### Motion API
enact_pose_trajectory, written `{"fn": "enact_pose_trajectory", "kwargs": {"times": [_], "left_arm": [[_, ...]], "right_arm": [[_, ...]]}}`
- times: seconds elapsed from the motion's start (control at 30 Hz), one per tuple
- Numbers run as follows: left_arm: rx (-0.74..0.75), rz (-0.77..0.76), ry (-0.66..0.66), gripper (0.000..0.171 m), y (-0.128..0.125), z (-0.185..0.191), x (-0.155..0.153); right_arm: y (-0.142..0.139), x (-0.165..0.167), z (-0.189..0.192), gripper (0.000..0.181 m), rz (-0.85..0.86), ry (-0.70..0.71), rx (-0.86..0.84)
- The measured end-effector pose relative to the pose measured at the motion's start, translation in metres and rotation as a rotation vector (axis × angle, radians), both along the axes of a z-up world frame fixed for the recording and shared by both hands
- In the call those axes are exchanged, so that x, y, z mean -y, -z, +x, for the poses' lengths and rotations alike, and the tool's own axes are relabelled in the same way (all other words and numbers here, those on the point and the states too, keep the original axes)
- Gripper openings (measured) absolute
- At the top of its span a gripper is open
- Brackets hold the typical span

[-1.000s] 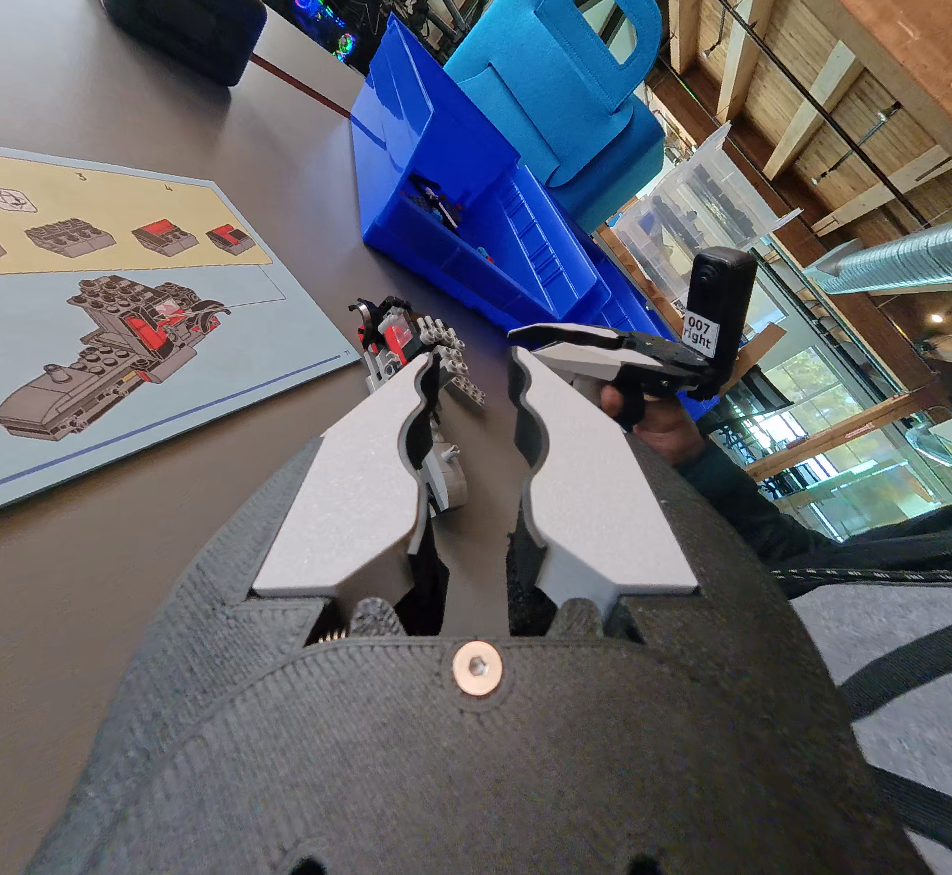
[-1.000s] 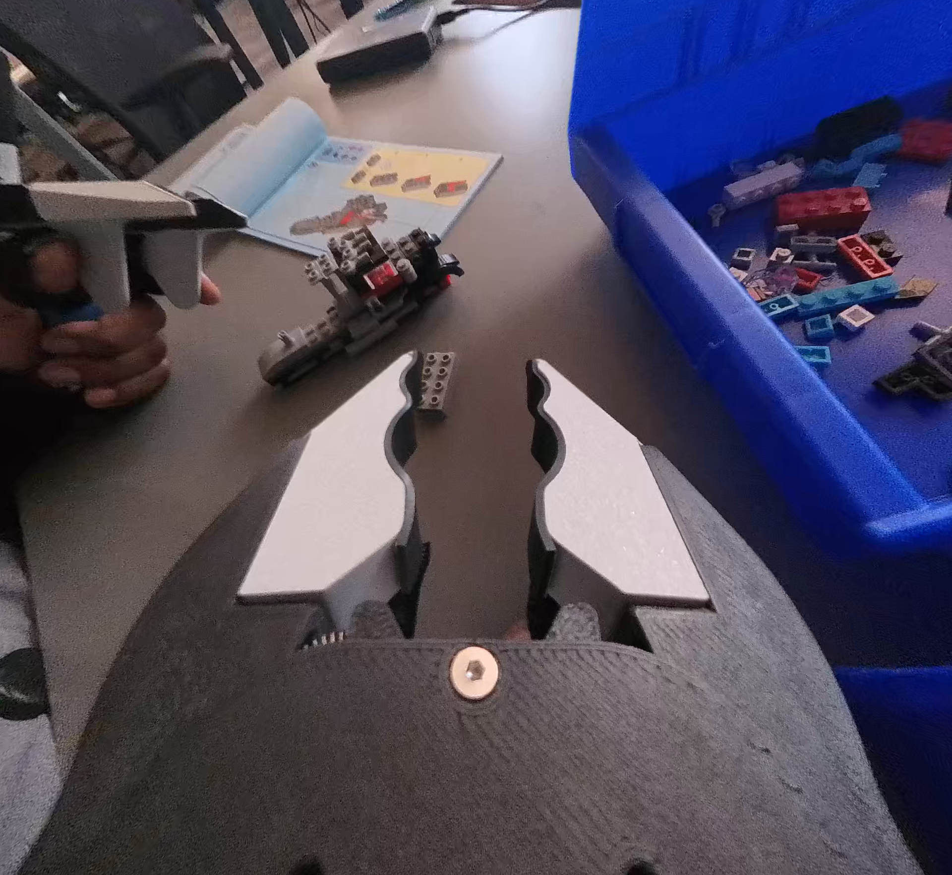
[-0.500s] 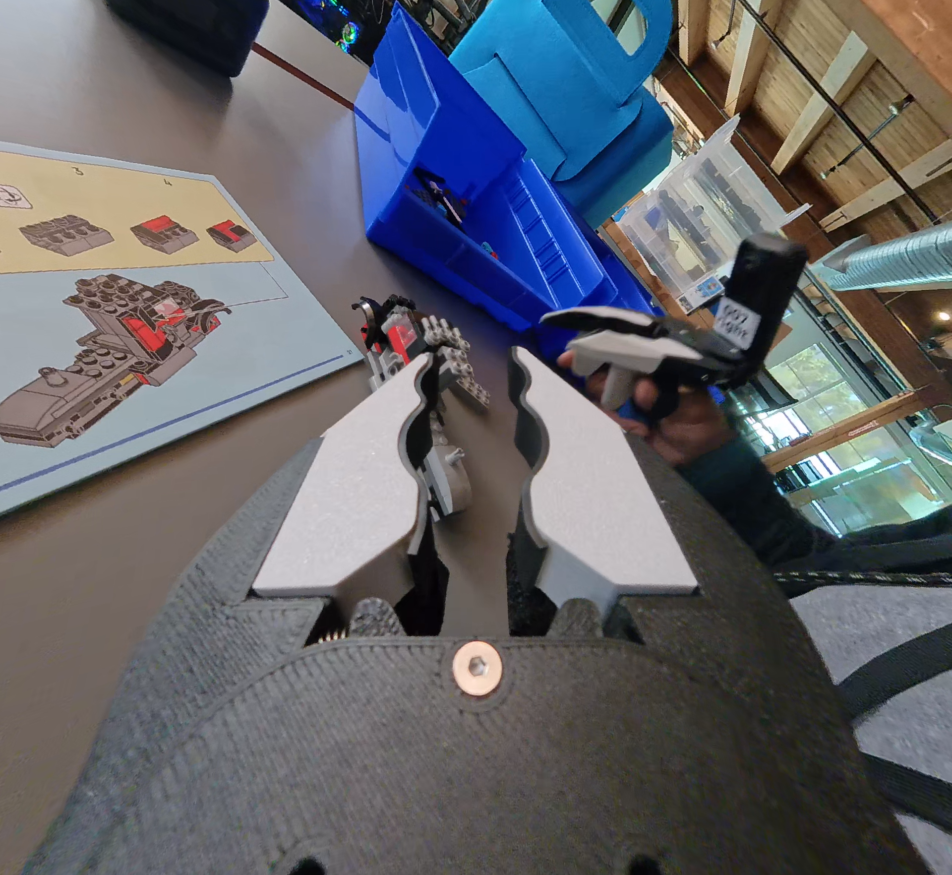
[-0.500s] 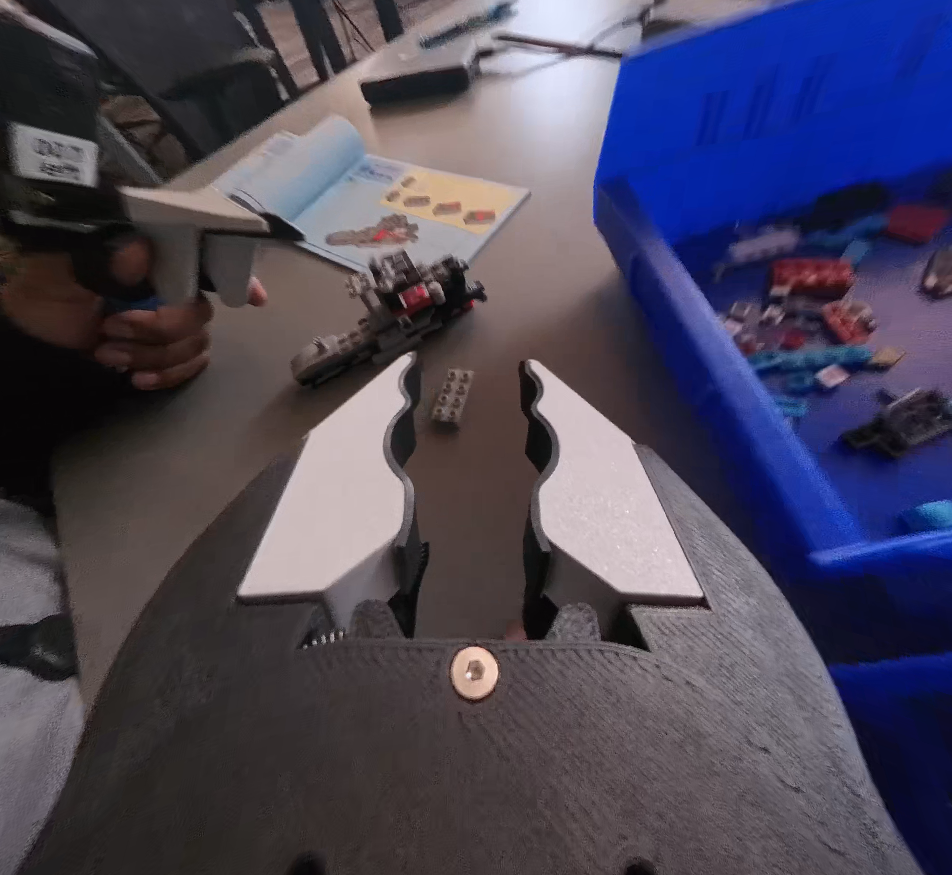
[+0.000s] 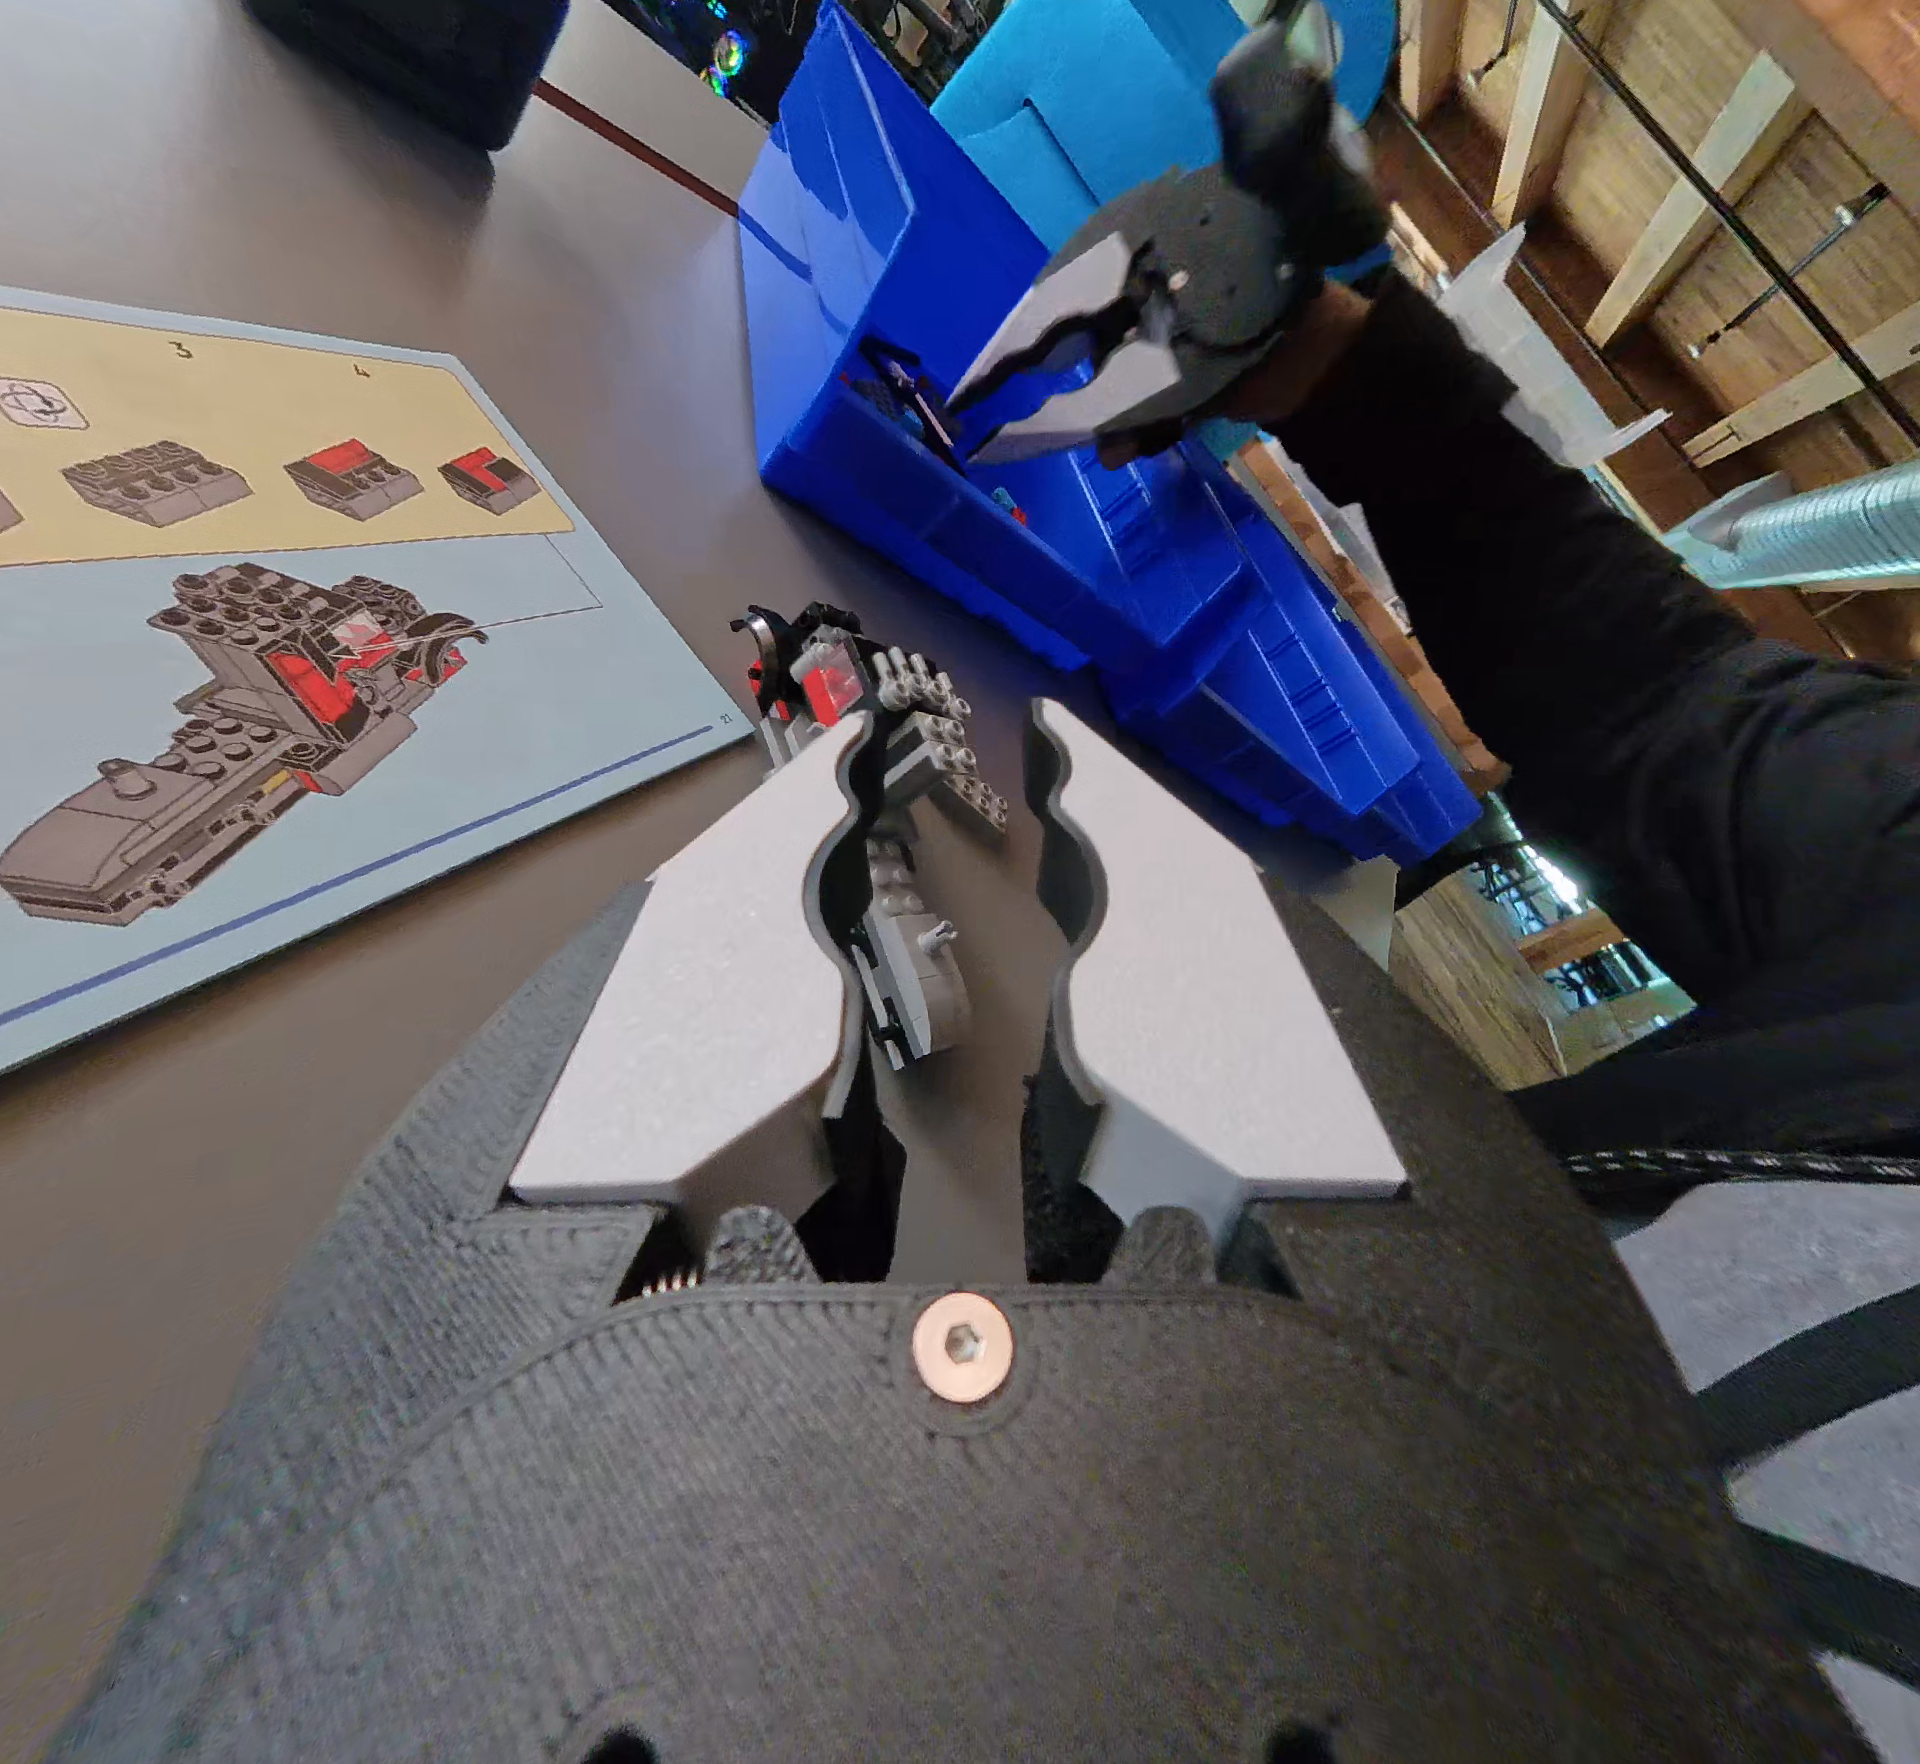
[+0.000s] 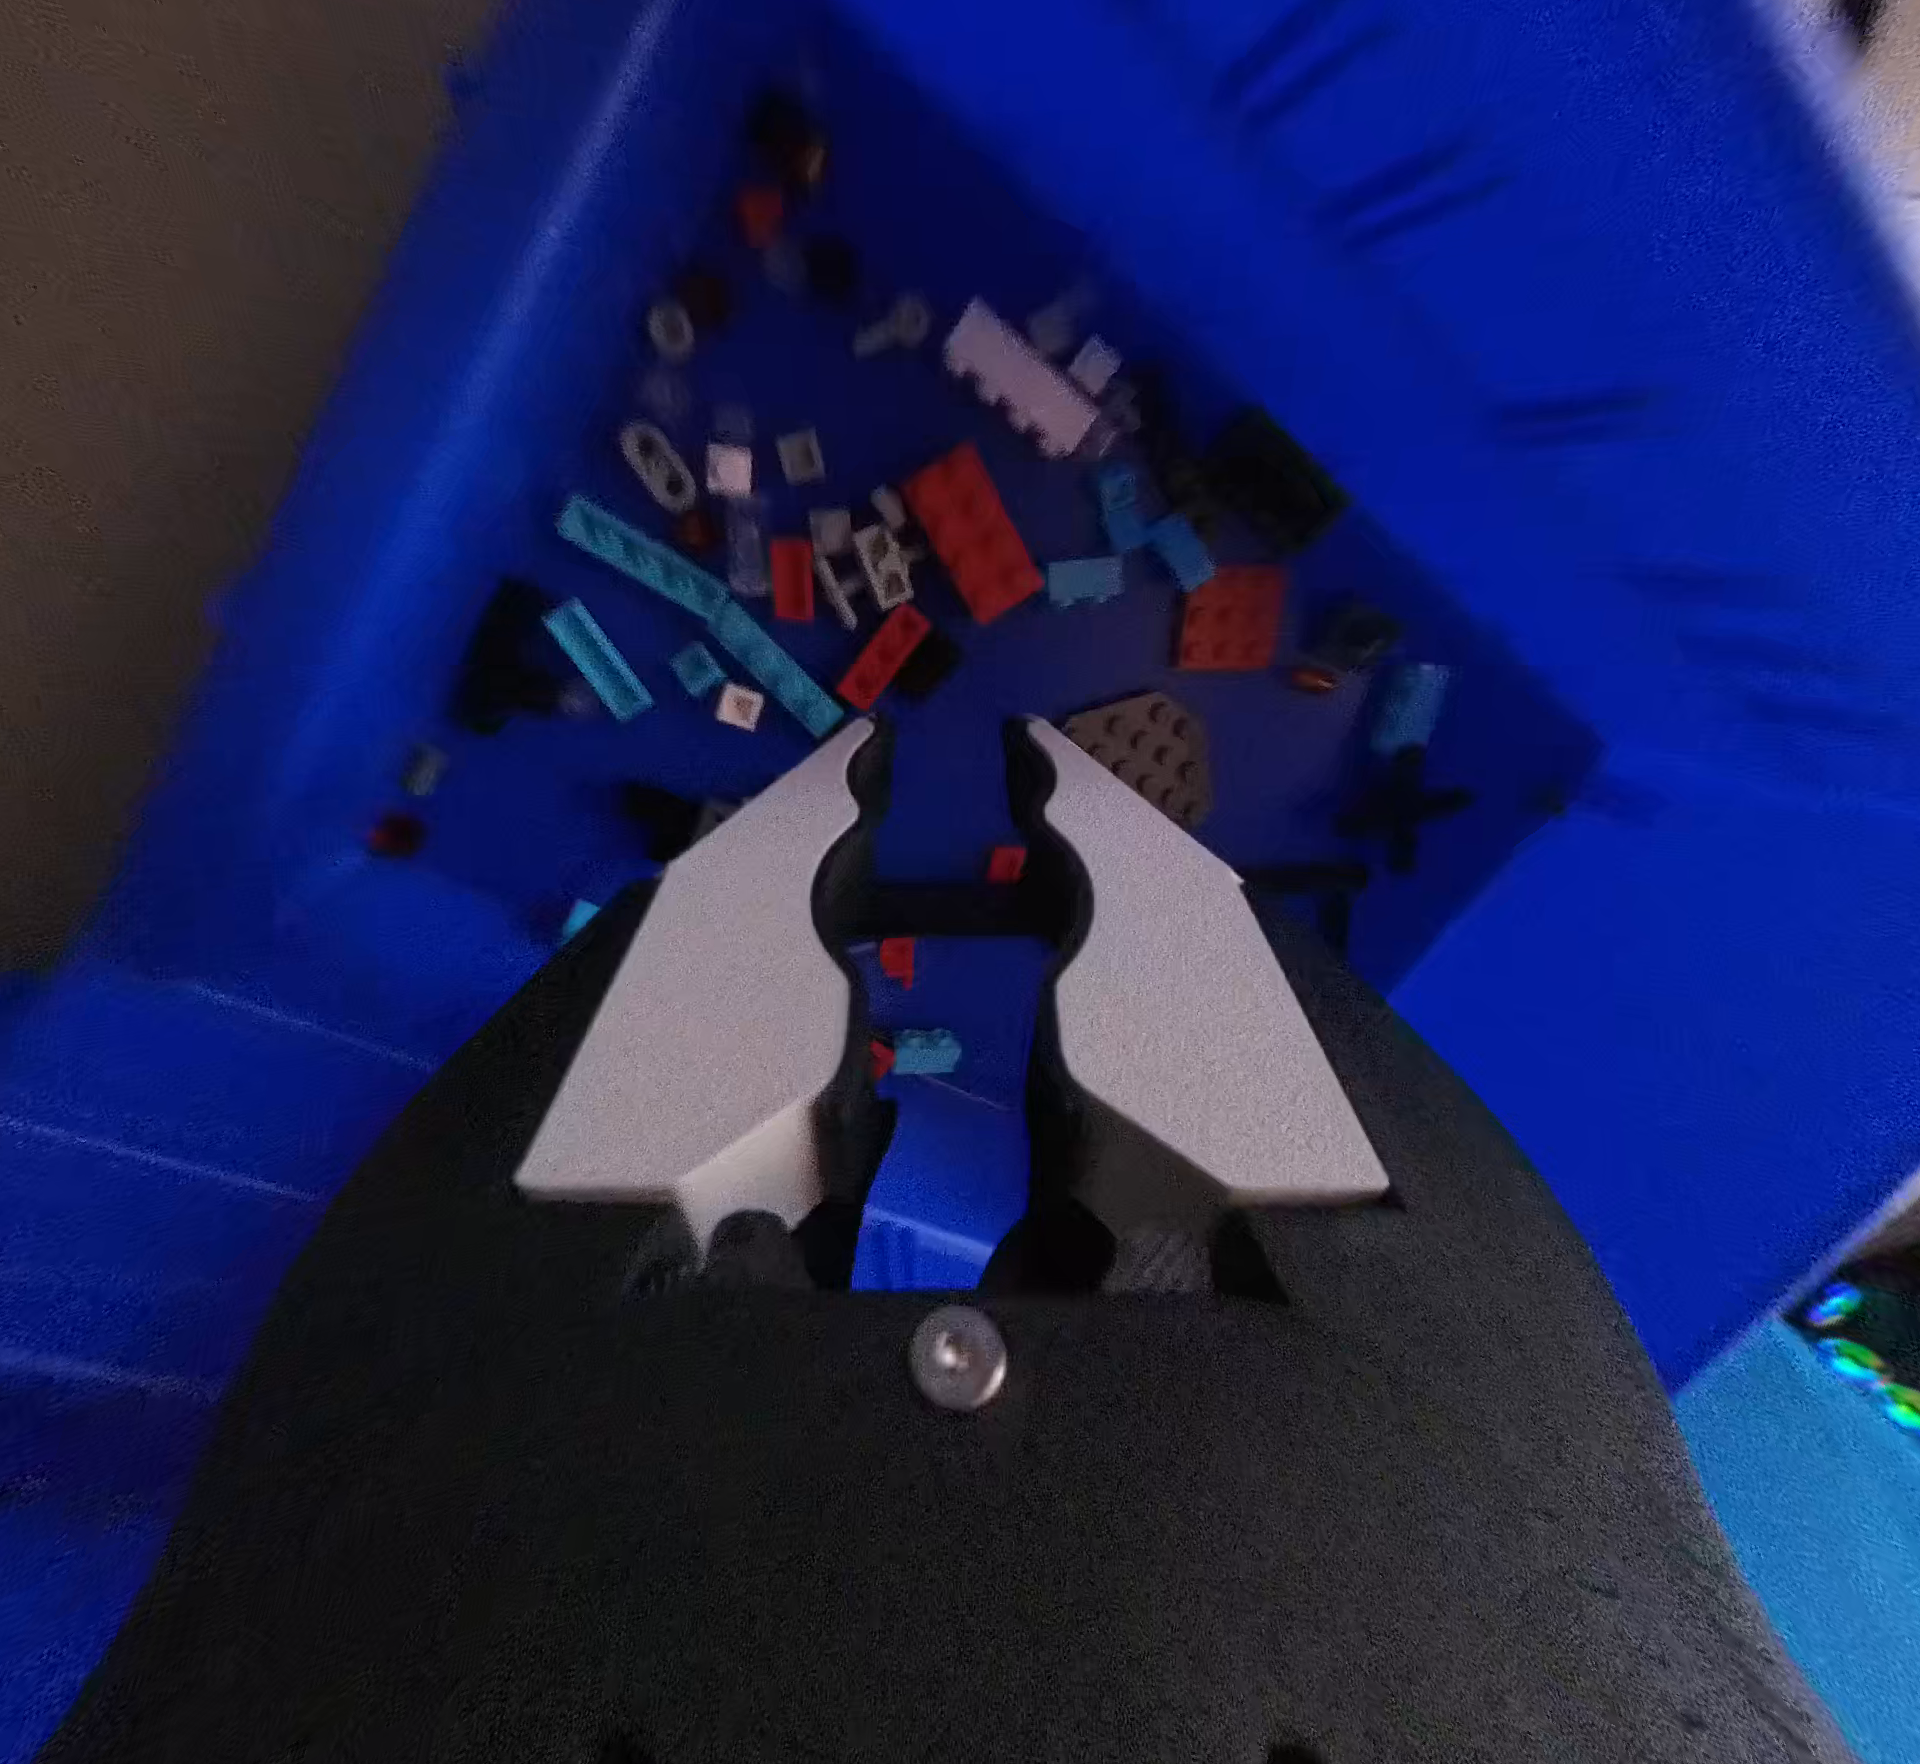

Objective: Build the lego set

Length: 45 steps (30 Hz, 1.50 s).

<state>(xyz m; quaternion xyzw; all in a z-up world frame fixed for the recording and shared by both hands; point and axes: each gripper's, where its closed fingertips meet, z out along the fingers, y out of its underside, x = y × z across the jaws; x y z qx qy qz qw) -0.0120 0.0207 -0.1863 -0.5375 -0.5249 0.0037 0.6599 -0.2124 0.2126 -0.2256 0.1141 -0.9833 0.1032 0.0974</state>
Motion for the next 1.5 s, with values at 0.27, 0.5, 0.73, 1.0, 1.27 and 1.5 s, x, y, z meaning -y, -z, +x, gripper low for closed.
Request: {"fn": "enact_pose_trajectory", "kwargs": {"times": [0.27, 0.5, 0.73, 1.0, 1.27, 1.5], "left_arm": [[-0.004, 0.017, -0.009, 0.027, -0.002, 0.000, 0.003], [-0.002, 0.028, -0.005, 0.027, -0.002, 0.000, 0.003], [-0.007, 0.028, -0.008, 0.027, -0.003, 0.000, 0.004], [0.002, 0.039, -0.020, 0.027, -0.003, -0.003, 0.007], [0.032, 0.021, -0.021, 0.027, 0.002, -0.007, 0.005], [0.056, 0.000, -0.045, 0.027, 0.007, -0.010, 0.007]], "right_arm": [[0.026, 0.003, -0.003, 0.024, 0.110, -0.163, 0.052], [0.030, 0.007, -0.001, 0.022, 0.084, -0.155, 0.091], [0.023, 0.006, -0.005, 0.020, 0.062, -0.113, 0.034], [-0.067, 0.028, 0.069, 0.019, -0.289, 0.172, 0.071], [-0.013, 0.034, 0.171, 0.019, -0.373, 0.300, 0.118], [0.035, 0.036, 0.193, 0.019, -0.390, 0.333, 0.132]]}}
